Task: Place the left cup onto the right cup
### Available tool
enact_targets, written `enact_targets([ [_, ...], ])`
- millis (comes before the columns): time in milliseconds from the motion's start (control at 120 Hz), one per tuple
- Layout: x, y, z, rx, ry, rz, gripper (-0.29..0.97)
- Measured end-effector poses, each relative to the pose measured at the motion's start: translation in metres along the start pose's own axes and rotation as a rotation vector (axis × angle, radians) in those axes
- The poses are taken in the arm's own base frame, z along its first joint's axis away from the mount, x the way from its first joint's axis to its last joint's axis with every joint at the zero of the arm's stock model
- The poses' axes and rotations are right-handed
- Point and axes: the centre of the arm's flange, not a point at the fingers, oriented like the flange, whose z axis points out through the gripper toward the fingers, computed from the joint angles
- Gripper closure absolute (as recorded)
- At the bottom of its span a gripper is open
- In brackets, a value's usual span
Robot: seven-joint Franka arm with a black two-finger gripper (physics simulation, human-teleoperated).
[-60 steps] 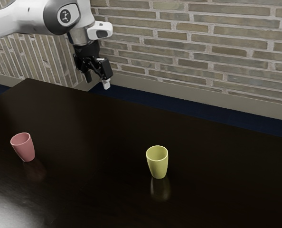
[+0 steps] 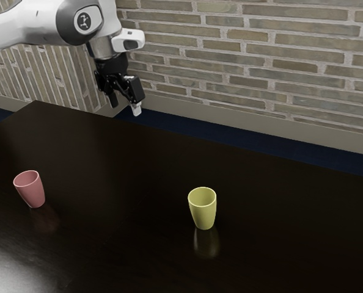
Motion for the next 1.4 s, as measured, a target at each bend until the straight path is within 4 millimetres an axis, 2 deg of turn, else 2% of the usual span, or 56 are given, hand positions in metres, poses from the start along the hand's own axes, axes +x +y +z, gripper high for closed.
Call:
enact_targets([
  [192, -0.017, -0.011, 0.026, -0.015, -0.052, -0.021, 0.00],
  [292, -0.039, -0.027, 0.031, -0.027, -0.058, -0.054, 0.00],
  [567, -0.082, -0.080, 0.051, -0.023, -0.076, -0.193, 0.00],
  [733, -0.100, -0.081, 0.069, -0.021, -0.065, -0.218, 0.00],
  [1008, -0.125, -0.100, 0.081, 0.025, -0.042, -0.274, 0.00],
  [1242, -0.151, -0.141, 0.095, 0.054, -0.046, -0.375, 0.00],
  [1400, -0.161, -0.167, 0.109, 0.062, -0.066, -0.433, 0.00],
])
